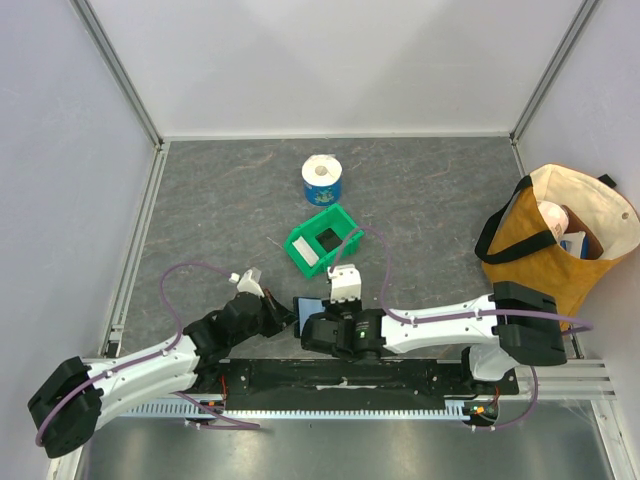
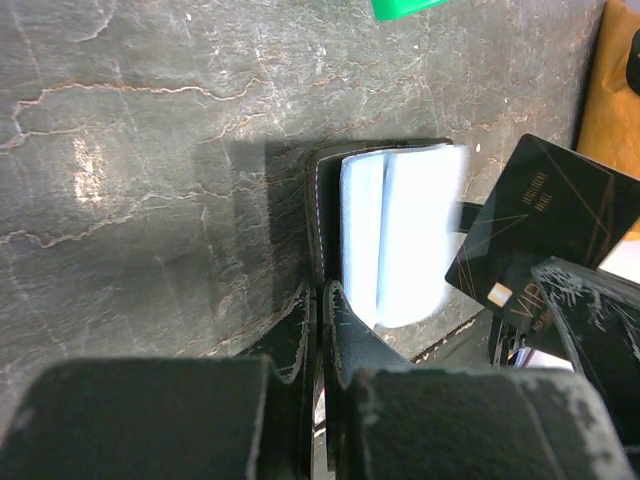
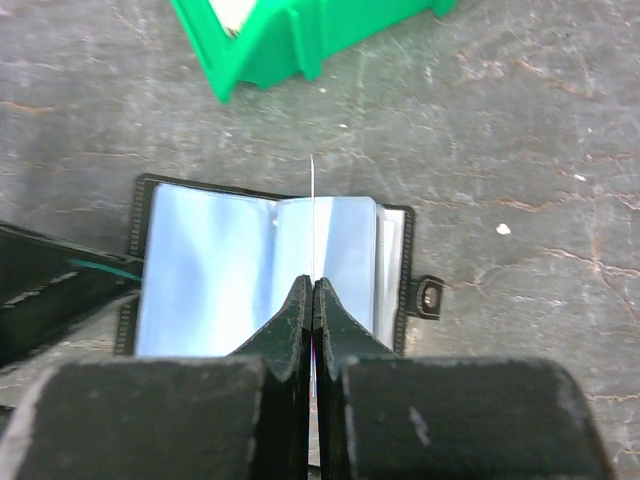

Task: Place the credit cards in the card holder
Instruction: Turn over the card slot in the card holder.

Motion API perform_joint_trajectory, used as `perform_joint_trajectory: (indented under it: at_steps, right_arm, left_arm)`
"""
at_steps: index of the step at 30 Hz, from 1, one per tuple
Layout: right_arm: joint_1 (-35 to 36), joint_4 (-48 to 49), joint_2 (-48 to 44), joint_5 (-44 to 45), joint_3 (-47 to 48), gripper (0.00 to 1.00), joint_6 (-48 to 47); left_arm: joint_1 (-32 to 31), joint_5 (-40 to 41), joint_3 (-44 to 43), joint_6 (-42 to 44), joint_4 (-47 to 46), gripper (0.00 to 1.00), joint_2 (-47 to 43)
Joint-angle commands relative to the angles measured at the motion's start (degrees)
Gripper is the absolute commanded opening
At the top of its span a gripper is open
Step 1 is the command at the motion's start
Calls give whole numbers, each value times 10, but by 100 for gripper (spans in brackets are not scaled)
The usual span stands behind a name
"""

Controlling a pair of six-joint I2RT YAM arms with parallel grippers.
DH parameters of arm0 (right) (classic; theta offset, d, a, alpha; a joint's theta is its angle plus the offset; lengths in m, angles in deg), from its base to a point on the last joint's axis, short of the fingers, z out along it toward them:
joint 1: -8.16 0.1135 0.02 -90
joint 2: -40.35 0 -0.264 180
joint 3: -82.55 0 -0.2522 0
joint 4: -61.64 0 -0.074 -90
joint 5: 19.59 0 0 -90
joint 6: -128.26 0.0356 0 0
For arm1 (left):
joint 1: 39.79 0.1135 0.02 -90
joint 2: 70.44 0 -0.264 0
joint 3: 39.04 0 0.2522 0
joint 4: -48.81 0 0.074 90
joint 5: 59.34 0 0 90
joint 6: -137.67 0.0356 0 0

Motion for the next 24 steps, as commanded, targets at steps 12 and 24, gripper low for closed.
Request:
perform_joint_trajectory:
  at_steps: [12, 24]
  right_arm:
    - [-97, 293, -163, -235, -200, 0, -42]
    - [-127, 443, -96, -335, -268, 0, 1]
  left_arm:
    - [-1, 32, 6, -13, -26, 2, 55]
    - [-2, 24, 20, -27, -64, 2, 74]
